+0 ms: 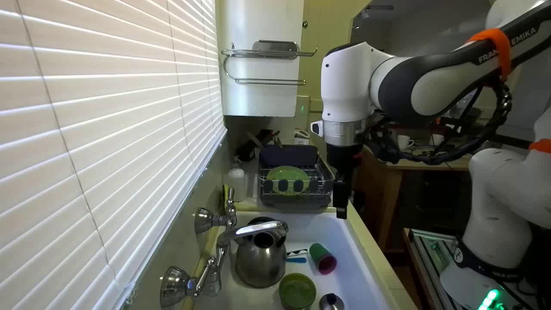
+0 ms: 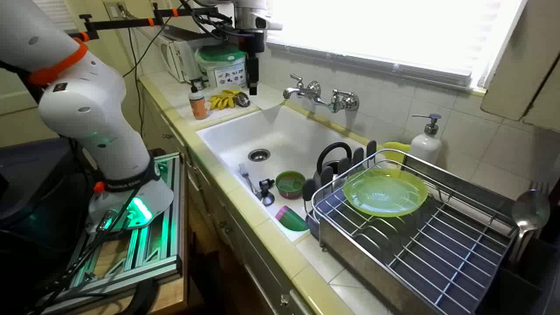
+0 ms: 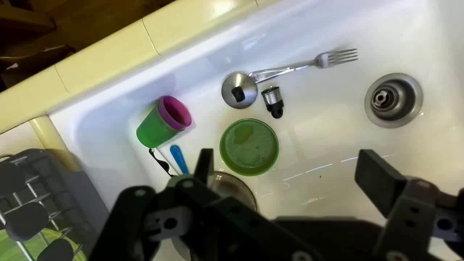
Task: Push the faucet nozzle to the left and move the kettle to the left of the sink as well
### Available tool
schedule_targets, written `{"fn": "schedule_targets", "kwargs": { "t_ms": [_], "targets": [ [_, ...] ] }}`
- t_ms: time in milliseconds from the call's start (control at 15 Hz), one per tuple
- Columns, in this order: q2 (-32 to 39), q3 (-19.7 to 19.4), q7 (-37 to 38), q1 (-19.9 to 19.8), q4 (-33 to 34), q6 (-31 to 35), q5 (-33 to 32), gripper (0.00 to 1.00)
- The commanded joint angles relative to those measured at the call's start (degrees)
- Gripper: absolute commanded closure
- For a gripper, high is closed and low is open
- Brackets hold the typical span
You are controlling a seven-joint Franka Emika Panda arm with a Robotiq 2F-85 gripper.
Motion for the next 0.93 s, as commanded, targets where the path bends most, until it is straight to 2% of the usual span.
{"fn": "schedule_targets", "kwargs": {
  "t_ms": [0, 267, 467, 533, 600, 667, 867],
  "targets": [
    [0.11, -1.08, 0.36, 1.14, 0.06, -0.08, -0.44, 0.00],
    [-0.50, -1.79, -1.59, 1.75, -0.92, 0.13, 0.72, 0.00],
    [1.69, -2.93, -1.50, 1.08, 0.19, 4.76, 0.54, 0.01],
    [2.58, -3.01, -1.14, 0.62, 0.64, 6.48, -0.49, 0.16],
    [4.32, -3.37, -1.40, -0.04, 1.44, 9.59, -1.90, 0.26],
    [5.46, -3.61, -1.52, -0.38, 1.80, 12.04, -2.88, 0.31],
    [10.86, -4.16, -2.53, -0.86, 3.83, 19.44, -6.08, 0.55]
  ]
}}
